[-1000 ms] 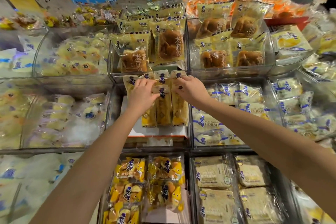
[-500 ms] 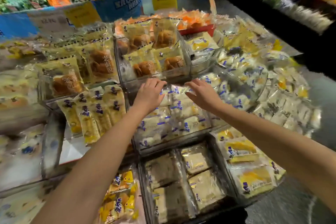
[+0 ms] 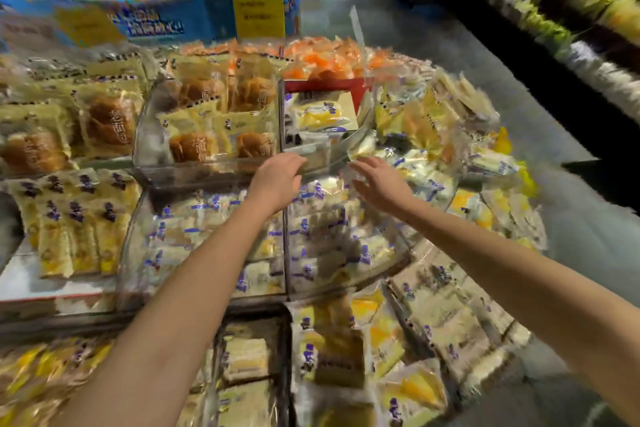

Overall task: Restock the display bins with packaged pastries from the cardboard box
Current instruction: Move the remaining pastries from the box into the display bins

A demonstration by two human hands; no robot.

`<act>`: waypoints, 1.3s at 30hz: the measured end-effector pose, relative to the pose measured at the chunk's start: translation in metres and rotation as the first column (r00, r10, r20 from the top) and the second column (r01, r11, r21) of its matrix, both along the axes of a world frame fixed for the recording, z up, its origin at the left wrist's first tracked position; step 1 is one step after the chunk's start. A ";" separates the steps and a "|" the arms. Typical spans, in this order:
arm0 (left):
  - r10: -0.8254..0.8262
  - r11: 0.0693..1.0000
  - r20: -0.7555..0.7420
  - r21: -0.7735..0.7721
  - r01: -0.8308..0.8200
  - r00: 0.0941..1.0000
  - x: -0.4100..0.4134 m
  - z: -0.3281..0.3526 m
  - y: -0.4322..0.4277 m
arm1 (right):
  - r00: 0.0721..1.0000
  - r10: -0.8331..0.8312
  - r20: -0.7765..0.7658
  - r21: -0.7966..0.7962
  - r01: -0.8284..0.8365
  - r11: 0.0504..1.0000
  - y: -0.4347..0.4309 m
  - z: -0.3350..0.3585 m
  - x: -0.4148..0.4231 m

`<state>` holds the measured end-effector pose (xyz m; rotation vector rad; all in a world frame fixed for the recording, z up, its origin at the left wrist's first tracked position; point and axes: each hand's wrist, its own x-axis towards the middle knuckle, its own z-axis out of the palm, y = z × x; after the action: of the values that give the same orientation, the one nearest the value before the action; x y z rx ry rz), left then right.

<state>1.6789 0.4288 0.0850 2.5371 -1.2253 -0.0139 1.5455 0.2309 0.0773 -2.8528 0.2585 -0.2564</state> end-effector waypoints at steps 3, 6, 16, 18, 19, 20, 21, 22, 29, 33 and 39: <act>0.069 0.998 -0.030 0.005 -0.068 0.997 -0.007 -0.007 -0.020 | 0.998 0.061 -0.028 0.036 -0.060 0.998 -0.029 -0.009 0.003; 0.091 0.996 -0.033 0.017 -0.090 0.995 -0.012 -0.010 -0.036 | 0.996 0.077 -0.045 0.069 -0.073 0.995 -0.050 -0.014 0.002; 0.088 0.993 -0.094 0.089 -0.079 0.992 -0.031 -0.035 -0.059 | 0.986 0.068 -0.152 0.037 -0.063 0.997 -0.093 -0.021 -0.017; 0.087 0.992 -0.105 0.097 -0.077 0.991 -0.031 -0.040 -0.062 | 0.988 0.039 -0.148 0.027 -0.036 0.999 -0.095 -0.023 -0.021; 0.083 0.993 -0.107 0.097 -0.073 0.991 -0.032 -0.042 -0.063 | 0.990 0.025 -0.140 0.019 -0.023 1.000 -0.097 -0.024 -0.022; 0.081 0.993 -0.117 0.093 -0.070 0.990 -0.033 -0.045 -0.063 | 0.991 0.022 -0.135 0.015 -0.020 1.000 -0.097 -0.025 -0.024; 0.081 0.994 -0.132 0.085 -0.070 0.988 -0.035 -0.047 -0.062 | 0.992 0.022 -0.128 0.014 -0.020 1.000 -0.098 -0.027 -0.024; 0.078 0.995 -0.149 0.070 -0.068 0.986 -0.038 -0.051 -0.061 | 0.992 0.023 -0.124 0.017 -0.021 1.000 -0.100 -0.028 -0.024; 0.072 0.968 -0.149 0.250 -0.033 0.986 -0.066 -0.073 -0.068 | 0.960 0.213 -0.180 -0.061 -0.227 0.972 -0.117 -0.041 -0.012; 0.177 0.902 -0.116 0.416 -0.114 0.977 -0.075 -0.085 -0.072 | 0.920 0.277 -0.276 -0.128 -0.321 0.939 -0.122 -0.056 0.000; 0.223 0.846 -0.054 0.507 -0.166 0.973 -0.072 -0.089 -0.078 | 0.911 0.305 -0.276 -0.087 -0.340 0.936 -0.139 -0.065 0.013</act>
<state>1.6071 0.3505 -0.0044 3.0435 -1.0105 -0.4824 1.5581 0.0915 0.0119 -2.9968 -0.1943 0.1742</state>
